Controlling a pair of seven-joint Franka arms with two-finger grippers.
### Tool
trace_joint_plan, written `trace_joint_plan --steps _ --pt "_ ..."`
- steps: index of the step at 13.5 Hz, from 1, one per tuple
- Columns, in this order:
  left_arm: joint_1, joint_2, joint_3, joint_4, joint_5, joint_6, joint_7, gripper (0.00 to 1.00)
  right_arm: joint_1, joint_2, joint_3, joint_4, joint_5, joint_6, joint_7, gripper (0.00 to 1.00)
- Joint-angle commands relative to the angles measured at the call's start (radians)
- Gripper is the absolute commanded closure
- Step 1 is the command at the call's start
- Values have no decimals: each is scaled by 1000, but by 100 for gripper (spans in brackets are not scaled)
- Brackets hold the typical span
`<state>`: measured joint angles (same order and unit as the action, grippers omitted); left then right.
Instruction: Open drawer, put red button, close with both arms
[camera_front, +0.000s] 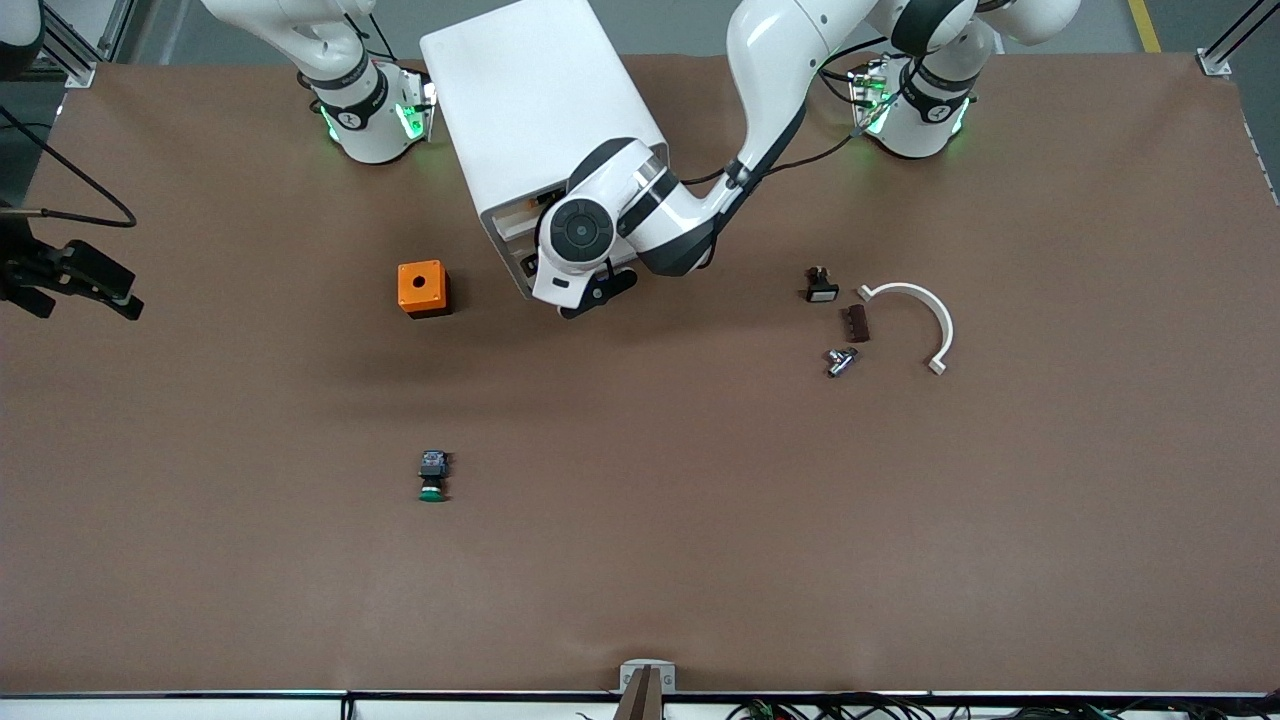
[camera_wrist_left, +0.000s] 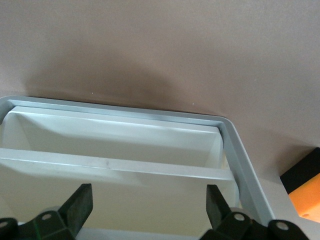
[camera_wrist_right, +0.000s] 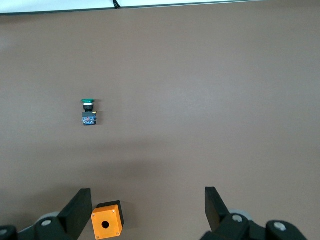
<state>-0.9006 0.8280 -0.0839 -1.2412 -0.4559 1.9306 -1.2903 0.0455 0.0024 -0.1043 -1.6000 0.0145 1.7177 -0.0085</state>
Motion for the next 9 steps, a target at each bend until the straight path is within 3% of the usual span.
trace_joint_plan --steps 1,4,7,9 --pt "38 -45 47 -21 17 -1 -17 0 -22 -19 28 -12 -1 2 13 0" --pt "92 -96 125 -20 69 -2 -9 0 -22 -18 26 -14 1 8 13 0" --pt "166 -170 141 -24 230 -15 -6 0 -26 -18 28 -14 -1 10 10 0" --pt "224 -216 141 -23 308 -93 64 0 -29 -18 29 -14 -1 6 12 0"
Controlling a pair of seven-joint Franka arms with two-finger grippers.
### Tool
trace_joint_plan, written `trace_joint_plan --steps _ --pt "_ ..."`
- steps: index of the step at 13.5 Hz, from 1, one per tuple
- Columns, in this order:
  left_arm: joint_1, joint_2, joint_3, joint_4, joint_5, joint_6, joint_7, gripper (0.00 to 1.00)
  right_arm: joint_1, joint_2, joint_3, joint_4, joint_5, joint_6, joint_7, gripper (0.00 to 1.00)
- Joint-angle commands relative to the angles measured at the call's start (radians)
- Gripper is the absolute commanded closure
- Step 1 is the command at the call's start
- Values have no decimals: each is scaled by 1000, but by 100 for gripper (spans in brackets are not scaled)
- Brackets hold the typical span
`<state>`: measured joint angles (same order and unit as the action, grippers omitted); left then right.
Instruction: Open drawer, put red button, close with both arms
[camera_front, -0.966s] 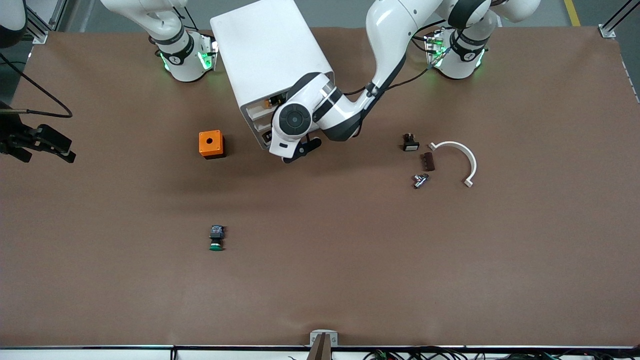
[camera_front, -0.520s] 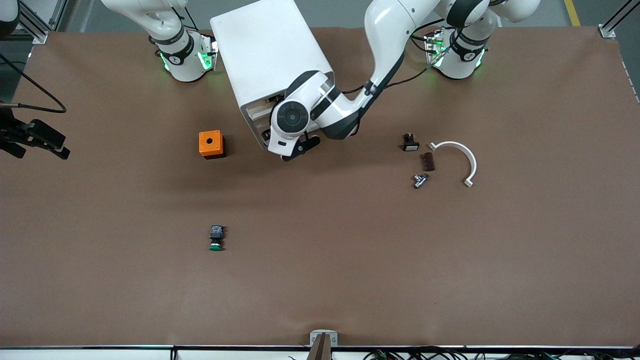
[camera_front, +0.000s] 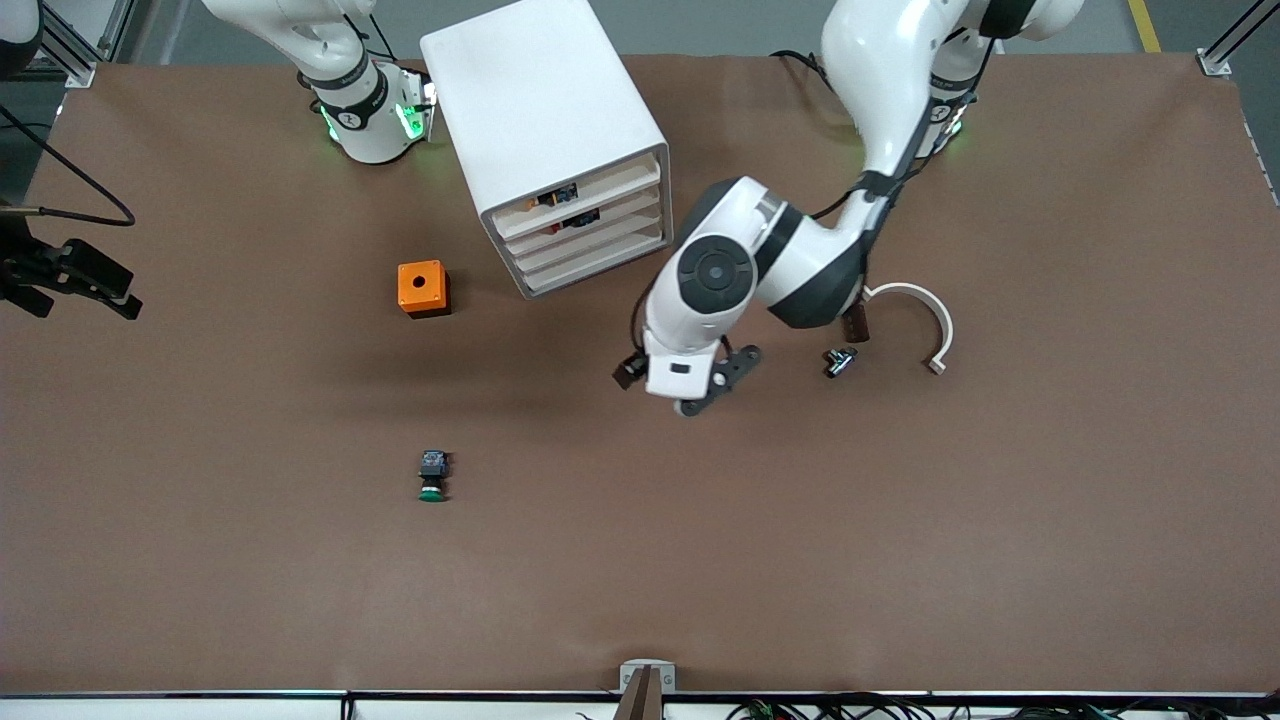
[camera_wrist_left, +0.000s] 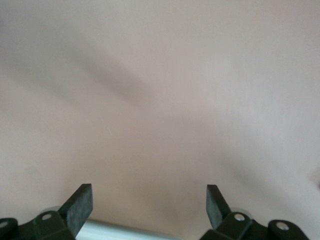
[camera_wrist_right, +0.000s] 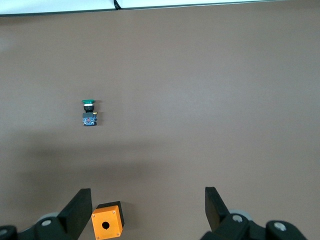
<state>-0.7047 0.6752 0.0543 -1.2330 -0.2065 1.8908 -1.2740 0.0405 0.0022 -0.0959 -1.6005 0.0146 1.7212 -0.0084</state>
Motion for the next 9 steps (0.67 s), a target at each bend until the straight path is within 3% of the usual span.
trace_joint_plan --steps 1,9 --pt "53 -89 6 -31 71 -87 76 0 -25 -18 21 -13 -1 5 11 0" --pt "310 -330 -5 -31 222 -415 479 0 -51 -22 38 -9 -1 -58 13 0"
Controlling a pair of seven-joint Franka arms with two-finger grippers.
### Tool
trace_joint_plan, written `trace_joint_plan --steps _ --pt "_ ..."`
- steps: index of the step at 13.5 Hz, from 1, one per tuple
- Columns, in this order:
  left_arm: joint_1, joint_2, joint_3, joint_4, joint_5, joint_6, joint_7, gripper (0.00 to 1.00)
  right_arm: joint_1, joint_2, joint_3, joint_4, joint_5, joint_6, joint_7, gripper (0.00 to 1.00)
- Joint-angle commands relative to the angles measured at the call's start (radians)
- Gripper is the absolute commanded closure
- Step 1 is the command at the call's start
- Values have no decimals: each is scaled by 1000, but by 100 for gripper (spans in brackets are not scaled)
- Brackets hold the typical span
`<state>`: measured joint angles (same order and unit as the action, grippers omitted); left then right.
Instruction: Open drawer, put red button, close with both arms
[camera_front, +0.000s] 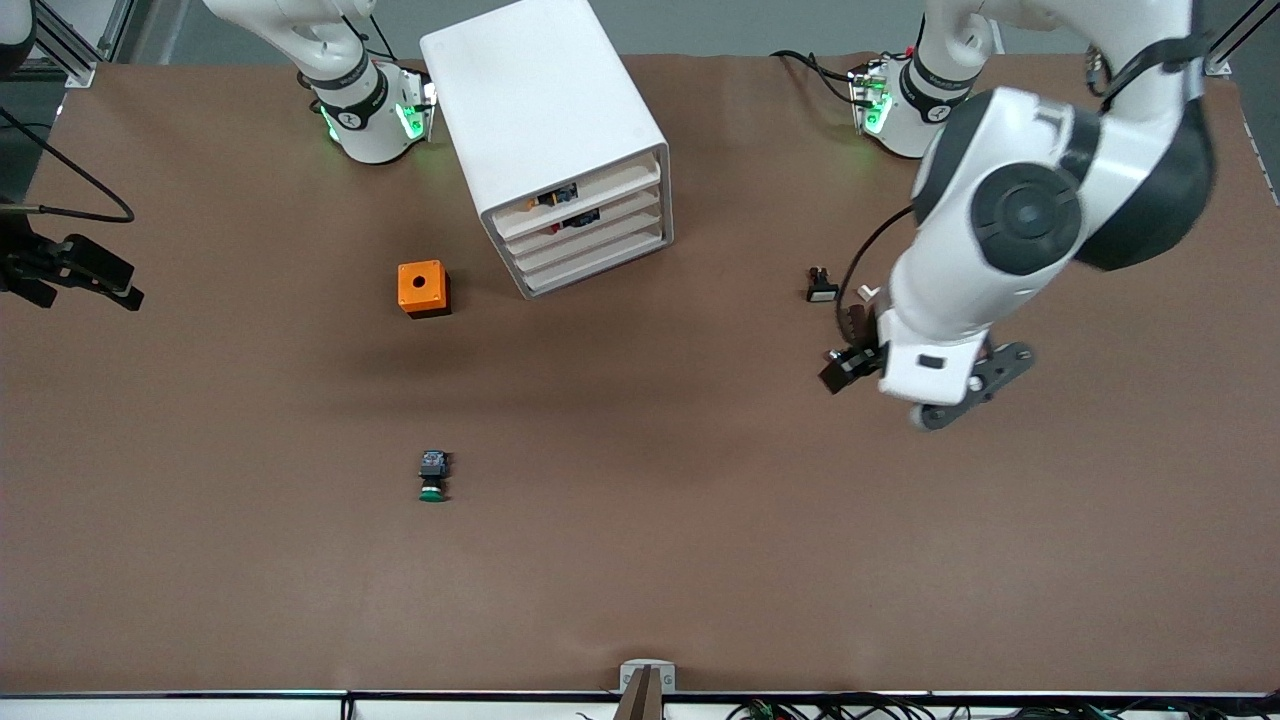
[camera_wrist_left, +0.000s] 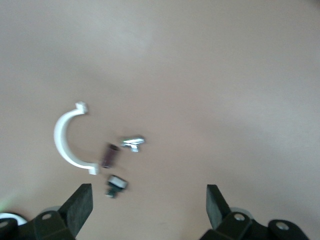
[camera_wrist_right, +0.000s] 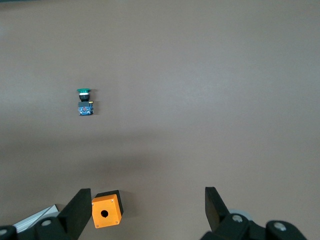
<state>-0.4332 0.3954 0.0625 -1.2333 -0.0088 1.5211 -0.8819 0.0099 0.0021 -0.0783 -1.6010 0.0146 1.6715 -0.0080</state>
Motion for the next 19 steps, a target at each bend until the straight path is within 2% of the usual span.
trace_joint_plan --steps 1,4,7,10,11,15,19 --pt "42 -76 -7 -31 26 -52 99 0 -19 -22 18 -7 -1 -9 13 0" --pt "94 -142 -7 -38 26 -90 161 0 -18 -22 20 -7 -1 -7 13 0" --pt "197 -237 -16 -100 26 -91 334 0 -19 -27 18 -7 -1 -4 13 0" --pt "365 -309 -119 -158 27 -90 451 0 -19 -28 18 -7 -1 -4 11 0" --pt "395 -329 -128 -170 27 -90 480 0 -19 -28 18 -7 -1 -4 13 0" --pt "497 -432 -165 -280 26 -85 592 0 -18 -28 18 -8 -1 -4 11 0" --pt "502 -573 -162 -460 24 -18 649 0 -21 -28 18 -8 -1 -4 11 0"
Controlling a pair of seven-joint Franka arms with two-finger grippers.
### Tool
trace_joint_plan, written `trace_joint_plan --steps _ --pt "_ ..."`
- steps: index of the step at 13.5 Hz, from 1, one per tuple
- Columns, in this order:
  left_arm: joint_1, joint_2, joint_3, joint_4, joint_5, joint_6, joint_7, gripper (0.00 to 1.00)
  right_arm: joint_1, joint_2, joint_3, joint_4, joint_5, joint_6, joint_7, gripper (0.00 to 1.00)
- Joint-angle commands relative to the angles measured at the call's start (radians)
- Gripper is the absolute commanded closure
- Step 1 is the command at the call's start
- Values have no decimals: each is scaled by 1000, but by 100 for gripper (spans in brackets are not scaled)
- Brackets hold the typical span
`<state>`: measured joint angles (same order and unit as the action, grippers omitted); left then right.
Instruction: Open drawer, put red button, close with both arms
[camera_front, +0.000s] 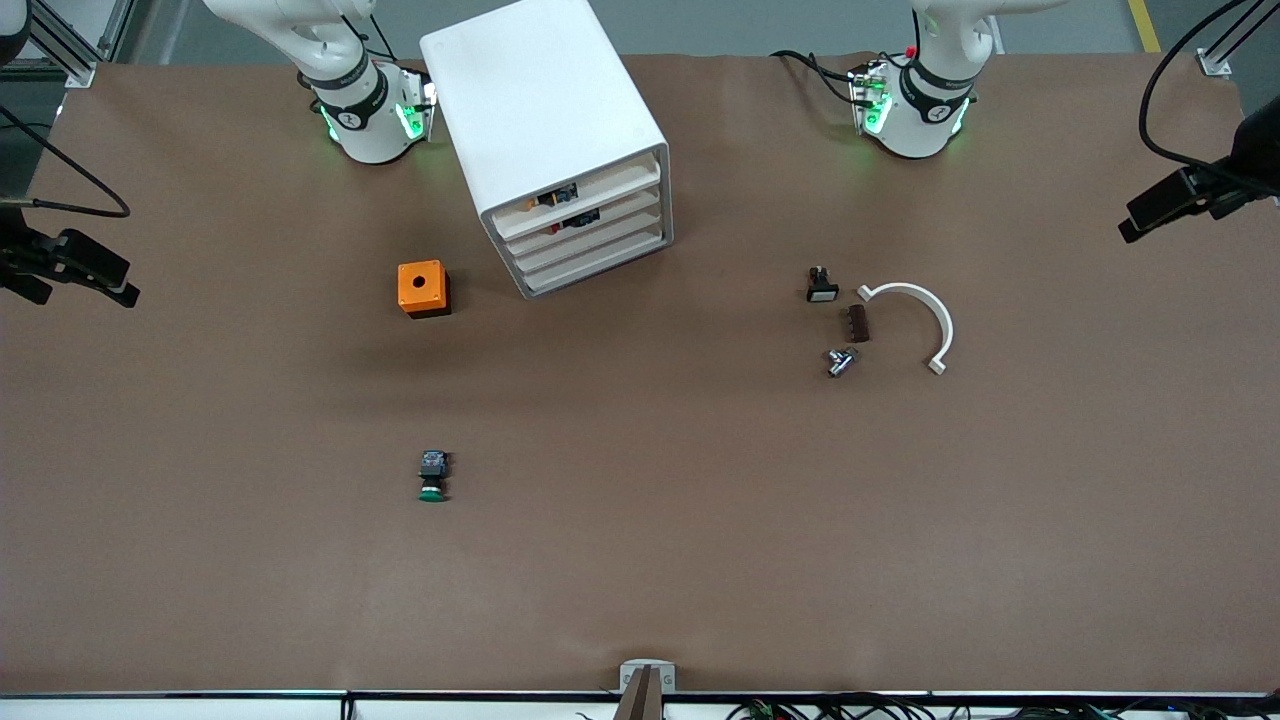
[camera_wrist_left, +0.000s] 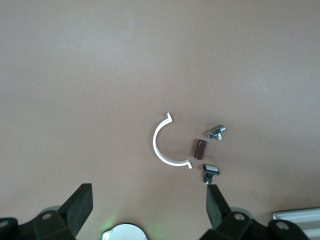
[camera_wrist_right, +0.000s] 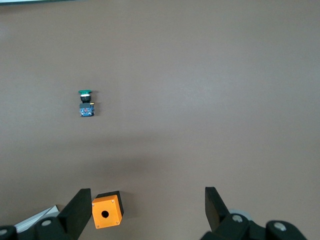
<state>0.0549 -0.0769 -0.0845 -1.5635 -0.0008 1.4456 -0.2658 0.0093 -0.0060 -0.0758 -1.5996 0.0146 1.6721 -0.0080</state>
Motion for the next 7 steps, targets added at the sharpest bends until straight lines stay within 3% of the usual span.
trace_joint_plan --steps 1,7 --pt "11 -119 -15 -150 16 59 36 0 -20 -20 16 -10 -1 -5 13 0" --pt "-17 -101 -46 -139 16 81 57 0 -18 -20 14 -10 -1 -5 11 0"
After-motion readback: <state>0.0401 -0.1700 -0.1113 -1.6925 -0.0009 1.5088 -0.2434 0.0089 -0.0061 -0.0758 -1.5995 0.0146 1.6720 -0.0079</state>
